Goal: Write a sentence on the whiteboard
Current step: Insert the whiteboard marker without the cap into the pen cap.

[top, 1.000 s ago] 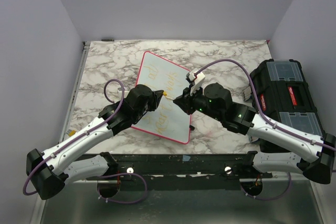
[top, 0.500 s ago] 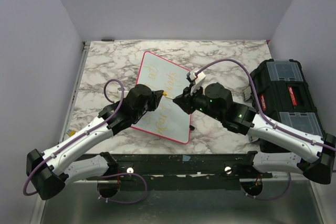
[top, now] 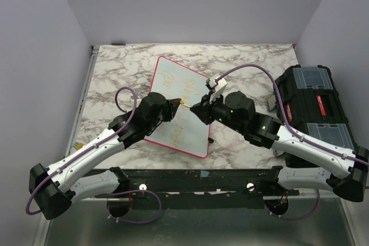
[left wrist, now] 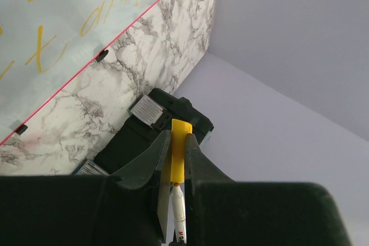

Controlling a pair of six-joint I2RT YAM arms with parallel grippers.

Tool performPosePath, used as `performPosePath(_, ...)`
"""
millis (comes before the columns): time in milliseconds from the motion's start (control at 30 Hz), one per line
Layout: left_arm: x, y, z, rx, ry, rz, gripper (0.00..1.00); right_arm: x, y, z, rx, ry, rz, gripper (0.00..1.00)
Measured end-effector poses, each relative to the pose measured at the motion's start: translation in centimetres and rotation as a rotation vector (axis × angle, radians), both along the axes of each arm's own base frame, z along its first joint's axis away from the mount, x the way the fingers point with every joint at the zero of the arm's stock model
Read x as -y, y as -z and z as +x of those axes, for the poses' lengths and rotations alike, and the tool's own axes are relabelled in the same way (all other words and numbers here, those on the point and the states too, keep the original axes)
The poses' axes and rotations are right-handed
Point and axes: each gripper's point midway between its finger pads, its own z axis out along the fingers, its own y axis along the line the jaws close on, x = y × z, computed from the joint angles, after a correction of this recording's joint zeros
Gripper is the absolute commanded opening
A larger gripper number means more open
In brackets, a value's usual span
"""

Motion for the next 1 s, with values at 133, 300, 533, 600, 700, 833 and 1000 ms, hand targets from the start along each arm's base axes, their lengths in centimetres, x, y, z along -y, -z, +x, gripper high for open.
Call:
performPosePath(133, 0.06, 0.0, 0.04, 0.003, 0.001, -0.004, 0.0, 0.17, -0.02, 0.22, 0.001, 0.019, 0.001, 0.01)
performPosePath(300, 0.03, 0.3, 0.01, -0.001, 0.0, 0.0, 0.0, 0.33, -0.06, 0.41, 0.005, 0.037, -0.001, 0.01)
performPosePath(533, -0.14, 0.23, -0.1, 0.001, -0.001, -0.002, 0.0, 0.46, -0.21, 0.44, 0.006, 0.044, 0.004, 0.01)
performPosePath(600, -0.27, 0.13, -0.02, 0.003, -0.005, -0.004, 0.0, 0.5, -0.35, 0.4, 0.006, 0.044, 0.009, 0.01)
performPosePath(700, -0.29, 0.14, 0.0, 0.003, -0.005, -0.004, 0.0, 0.48, -0.4, 0.33, 0.005, 0.041, 0.012, 0.01)
performPosePath(833, -0.31, 0.14, 0.01, 0.003, -0.006, -0.004, 0.0, 0.3, -0.39, 0.11, 0.0, 0.027, 0.016, 0.01)
performPosePath(1000, -0.39, 0.21, 0.12, 0.001, -0.01, -0.002, 0.0, 0.19, -0.38, -0.02, -0.002, 0.017, 0.017, 0.01)
